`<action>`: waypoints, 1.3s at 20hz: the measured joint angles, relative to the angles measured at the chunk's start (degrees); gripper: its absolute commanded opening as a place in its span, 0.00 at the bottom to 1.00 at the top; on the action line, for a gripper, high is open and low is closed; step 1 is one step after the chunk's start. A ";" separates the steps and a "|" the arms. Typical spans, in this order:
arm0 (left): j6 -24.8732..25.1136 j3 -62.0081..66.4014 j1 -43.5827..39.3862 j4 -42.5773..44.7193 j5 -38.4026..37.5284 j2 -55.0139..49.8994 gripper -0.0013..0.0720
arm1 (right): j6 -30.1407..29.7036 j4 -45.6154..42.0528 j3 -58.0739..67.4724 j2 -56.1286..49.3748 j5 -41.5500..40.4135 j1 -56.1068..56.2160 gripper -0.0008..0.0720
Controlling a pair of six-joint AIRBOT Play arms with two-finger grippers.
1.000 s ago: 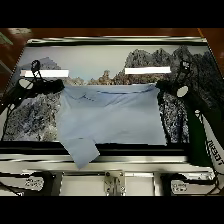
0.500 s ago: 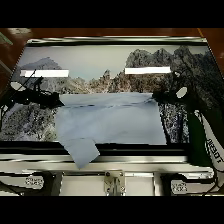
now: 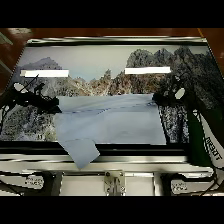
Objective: Fold the shirts.
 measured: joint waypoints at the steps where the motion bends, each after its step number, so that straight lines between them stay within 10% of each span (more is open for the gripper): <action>1: -0.24 0.00 -0.13 0.33 0.68 0.00 0.06 | 0.11 -0.35 0.00 -0.11 0.07 0.00 0.11; 3: -0.46 0.00 -0.68 0.83 2.10 -0.02 0.12 | 0.44 -0.50 0.00 -0.26 0.07 0.00 0.27; 5: -0.63 0.00 -0.96 1.09 2.95 -0.02 0.80 | 0.48 -0.83 0.00 -0.31 0.04 0.00 0.88; 6: -1.03 0.04 -0.87 1.16 3.02 0.04 0.85 | 0.46 -0.87 0.00 -0.24 0.31 -0.02 0.88; 11: 0.13 2.14 2.89 1.25 -1.27 3.34 0.79 | -1.01 -3.56 0.00 3.78 9.22 -3.50 0.88; 13: 2.60 1.81 5.84 1.29 -5.18 6.23 0.39 | -3.02 -5.77 0.00 6.78 15.72 -6.64 0.88; 14: 4.22 0.66 7.39 1.29 -7.58 7.82 0.38 | -4.42 -7.26 0.00 8.41 19.63 -8.76 0.88; 16: 7.50 -4.85 11.08 1.11 -11.37 11.96 0.49 | -7.45 -8.31 -0.15 10.88 27.06 -13.33 0.88; 18: 10.38 -14.21 15.37 0.57 -12.81 16.57 0.99 | -10.38 -8.37 -0.90 12.59 34.25 -18.60 0.88; 21: 13.46 -28.68 21.09 -3.10 -11.37 22.05 0.97 | -12.83 -5.31 -2.95 13.75 40.48 -24.85 0.88; 23: 14.80 -34.80 22.93 -5.44 -9.84 23.67 0.67 | -13.60 -3.34 -4.31 14.10 42.21 -27.15 0.88; 26: 16.41 -40.98 22.40 -8.07 -7.54 24.83 0.67 | -14.14 -1.51 -5.75 14.36 42.93 -28.57 0.88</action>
